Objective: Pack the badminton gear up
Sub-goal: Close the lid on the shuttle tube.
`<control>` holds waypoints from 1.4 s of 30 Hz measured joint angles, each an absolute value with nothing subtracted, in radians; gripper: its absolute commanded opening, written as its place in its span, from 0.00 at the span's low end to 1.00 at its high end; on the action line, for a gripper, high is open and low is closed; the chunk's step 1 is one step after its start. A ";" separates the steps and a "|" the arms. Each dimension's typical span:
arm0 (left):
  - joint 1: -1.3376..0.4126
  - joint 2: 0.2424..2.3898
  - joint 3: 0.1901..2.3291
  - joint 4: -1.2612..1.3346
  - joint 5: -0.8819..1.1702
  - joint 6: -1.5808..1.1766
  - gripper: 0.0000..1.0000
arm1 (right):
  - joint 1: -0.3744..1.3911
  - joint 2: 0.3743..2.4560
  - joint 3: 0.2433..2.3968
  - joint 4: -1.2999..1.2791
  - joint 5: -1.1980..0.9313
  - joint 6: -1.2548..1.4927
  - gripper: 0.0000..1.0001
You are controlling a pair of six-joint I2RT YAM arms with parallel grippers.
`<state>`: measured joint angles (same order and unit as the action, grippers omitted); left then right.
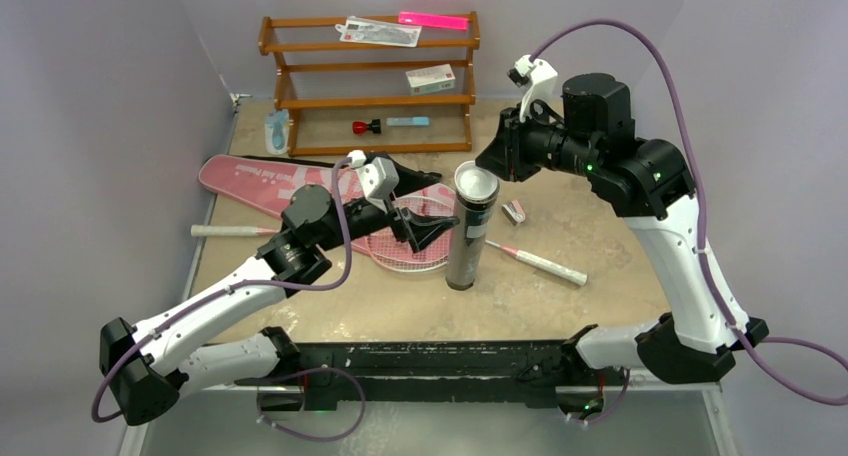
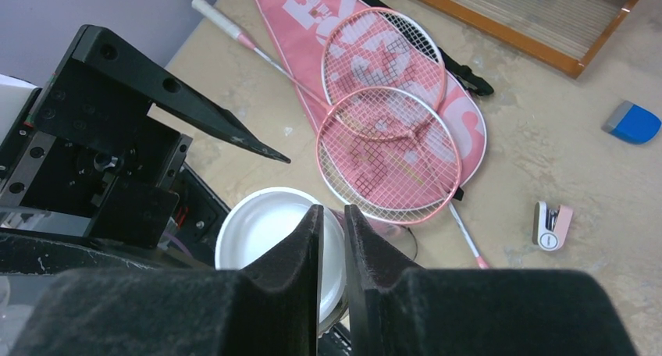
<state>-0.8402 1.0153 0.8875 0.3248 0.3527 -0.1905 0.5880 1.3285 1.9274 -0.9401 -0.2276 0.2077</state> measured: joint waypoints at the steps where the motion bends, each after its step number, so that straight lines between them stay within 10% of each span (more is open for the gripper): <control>1: -0.840 1.017 0.888 0.325 0.353 -0.191 0.81 | 0.588 1.328 1.927 -0.941 -0.227 0.208 0.19; 16: -0.840 0.966 0.883 0.333 0.300 -0.225 0.74 | 0.588 1.328 1.962 -0.952 -0.220 0.205 0.42; 26: -0.840 0.947 0.902 0.383 0.226 -0.316 0.44 | 0.588 1.332 1.976 -0.952 -0.229 0.204 0.55; 42: -0.840 1.065 0.965 0.462 0.196 -0.360 0.44 | 0.588 1.386 1.988 -0.933 -0.316 0.200 0.64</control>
